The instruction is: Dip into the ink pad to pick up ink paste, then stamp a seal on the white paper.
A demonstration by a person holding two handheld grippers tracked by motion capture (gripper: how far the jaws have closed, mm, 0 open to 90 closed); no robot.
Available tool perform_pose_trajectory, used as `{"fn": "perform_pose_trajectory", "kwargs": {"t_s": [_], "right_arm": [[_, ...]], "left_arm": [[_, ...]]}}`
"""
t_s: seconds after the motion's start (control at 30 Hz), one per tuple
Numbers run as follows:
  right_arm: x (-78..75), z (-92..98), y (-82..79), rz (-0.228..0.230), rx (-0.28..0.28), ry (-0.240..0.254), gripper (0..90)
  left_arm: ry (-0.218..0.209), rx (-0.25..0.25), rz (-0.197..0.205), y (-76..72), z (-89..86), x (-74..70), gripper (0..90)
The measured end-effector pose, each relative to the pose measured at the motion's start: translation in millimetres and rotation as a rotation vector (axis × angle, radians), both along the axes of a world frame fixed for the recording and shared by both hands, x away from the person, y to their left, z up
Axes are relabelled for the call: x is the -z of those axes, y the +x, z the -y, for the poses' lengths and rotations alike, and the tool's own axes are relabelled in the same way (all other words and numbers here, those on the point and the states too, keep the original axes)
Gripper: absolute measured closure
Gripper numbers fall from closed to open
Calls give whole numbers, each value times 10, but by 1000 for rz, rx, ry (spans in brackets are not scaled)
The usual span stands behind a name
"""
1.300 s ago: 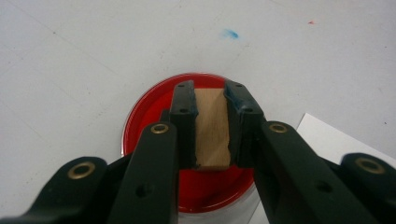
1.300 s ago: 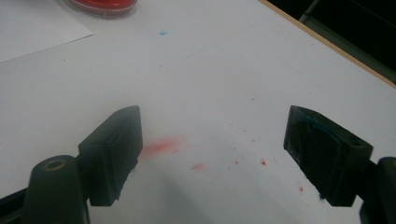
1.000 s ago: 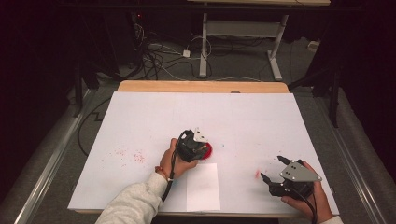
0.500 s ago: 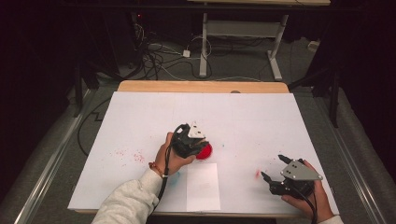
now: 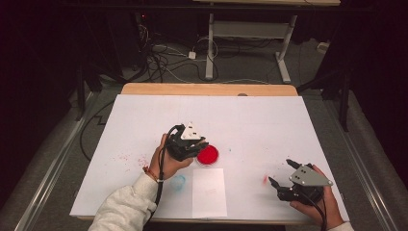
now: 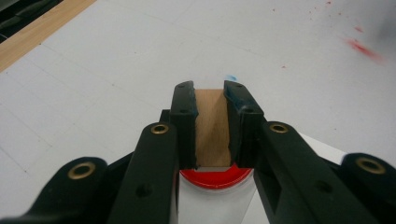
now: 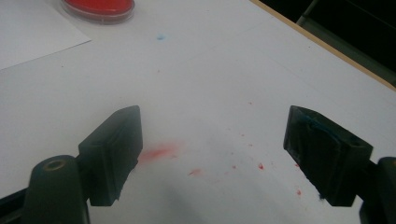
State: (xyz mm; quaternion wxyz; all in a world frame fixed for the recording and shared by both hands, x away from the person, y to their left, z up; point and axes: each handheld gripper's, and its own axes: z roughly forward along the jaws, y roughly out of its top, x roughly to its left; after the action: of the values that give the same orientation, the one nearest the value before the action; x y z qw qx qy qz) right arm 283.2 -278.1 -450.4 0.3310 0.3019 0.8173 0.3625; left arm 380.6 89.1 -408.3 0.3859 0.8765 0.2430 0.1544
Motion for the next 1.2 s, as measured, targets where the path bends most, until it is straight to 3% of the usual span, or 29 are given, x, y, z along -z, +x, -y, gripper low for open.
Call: {"fn": "perform_pose_trajectory", "kwargs": {"t_s": [0.4, 0.6, 1.0, 1.2], "right_arm": [[-1, -1, 18, 2, -10, 13, 199], [11, 11, 1, -1, -6, 7, 199], [16, -12, -15, 1, -10, -2, 198], [14, -3, -17, -1, -12, -5, 200]], "left_arm": [[-45, 39, 17, -171, -99, -151, 735], [-38, 88, 30, -339, -85, -195, 735], [13, 205, -32, -629, 74, 19, 735], [50, 251, -53, -683, 175, 182, 735]]}}
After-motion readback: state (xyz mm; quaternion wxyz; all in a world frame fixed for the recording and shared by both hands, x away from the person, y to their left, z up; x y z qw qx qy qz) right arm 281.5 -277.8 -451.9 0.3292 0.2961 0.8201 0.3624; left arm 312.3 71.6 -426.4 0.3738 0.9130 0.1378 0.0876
